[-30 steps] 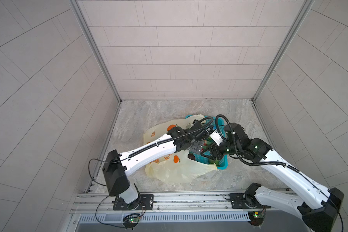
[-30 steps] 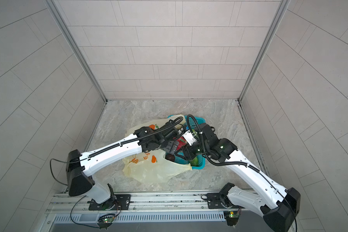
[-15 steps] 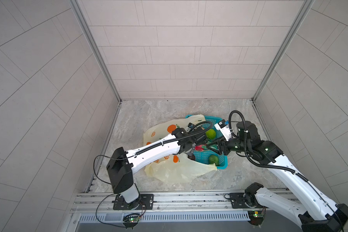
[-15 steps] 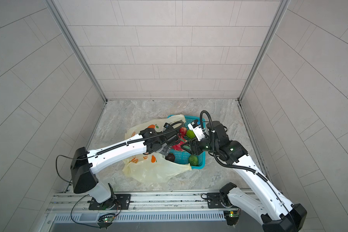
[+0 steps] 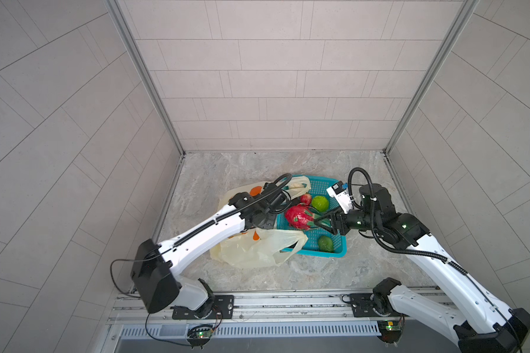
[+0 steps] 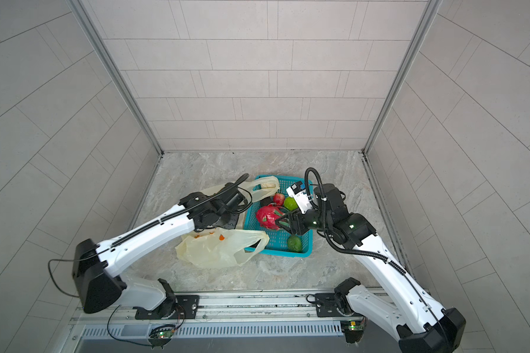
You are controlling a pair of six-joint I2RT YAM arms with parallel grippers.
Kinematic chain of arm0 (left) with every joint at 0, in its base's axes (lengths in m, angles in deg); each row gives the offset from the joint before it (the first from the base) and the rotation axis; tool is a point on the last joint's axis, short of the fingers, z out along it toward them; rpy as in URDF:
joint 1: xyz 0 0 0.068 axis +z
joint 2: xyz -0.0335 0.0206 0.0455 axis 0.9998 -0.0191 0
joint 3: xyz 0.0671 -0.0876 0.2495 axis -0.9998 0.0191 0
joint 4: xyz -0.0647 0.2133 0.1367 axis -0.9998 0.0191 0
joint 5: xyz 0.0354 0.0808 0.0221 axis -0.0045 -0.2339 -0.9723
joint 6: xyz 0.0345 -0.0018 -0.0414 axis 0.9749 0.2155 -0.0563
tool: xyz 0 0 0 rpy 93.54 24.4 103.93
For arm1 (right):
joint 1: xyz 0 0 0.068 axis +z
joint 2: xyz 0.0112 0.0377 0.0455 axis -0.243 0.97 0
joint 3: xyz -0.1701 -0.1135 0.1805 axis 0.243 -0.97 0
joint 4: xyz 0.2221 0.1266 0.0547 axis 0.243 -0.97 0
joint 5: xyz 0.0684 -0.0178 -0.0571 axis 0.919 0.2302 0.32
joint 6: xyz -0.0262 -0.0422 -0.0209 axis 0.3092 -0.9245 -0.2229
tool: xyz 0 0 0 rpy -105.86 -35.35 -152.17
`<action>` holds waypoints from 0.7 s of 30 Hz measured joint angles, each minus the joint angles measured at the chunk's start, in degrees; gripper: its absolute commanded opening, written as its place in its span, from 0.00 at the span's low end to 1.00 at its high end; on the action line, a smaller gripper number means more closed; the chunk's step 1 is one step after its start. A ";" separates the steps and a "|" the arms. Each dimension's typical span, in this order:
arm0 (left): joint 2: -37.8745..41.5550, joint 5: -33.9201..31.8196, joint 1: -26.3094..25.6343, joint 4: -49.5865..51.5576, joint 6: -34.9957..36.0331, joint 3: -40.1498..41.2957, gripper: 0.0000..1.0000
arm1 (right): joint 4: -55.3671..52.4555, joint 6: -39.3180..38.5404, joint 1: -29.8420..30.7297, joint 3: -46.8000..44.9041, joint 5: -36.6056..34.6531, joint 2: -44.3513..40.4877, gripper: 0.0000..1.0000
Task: Place the fruits into the plastic bag
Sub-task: Pick up the plastic bag from the center of the table, then open the plastic bag at the center of the table.
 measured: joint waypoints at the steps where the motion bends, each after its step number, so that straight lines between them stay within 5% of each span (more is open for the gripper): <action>1: 2.71 1.73 0.15 -1.62 1.44 1.09 0.00 | 0.26 0.44 0.00 0.00 -0.72 0.24 0.60; 10: 24.92 17.38 6.60 -18.75 6.97 15.87 0.00 | 9.42 8.72 0.00 -0.96 -6.75 6.97 0.63; 21: 28.76 19.10 7.43 -22.93 8.04 24.72 0.00 | 19.06 13.86 10.45 0.59 -11.10 18.29 0.68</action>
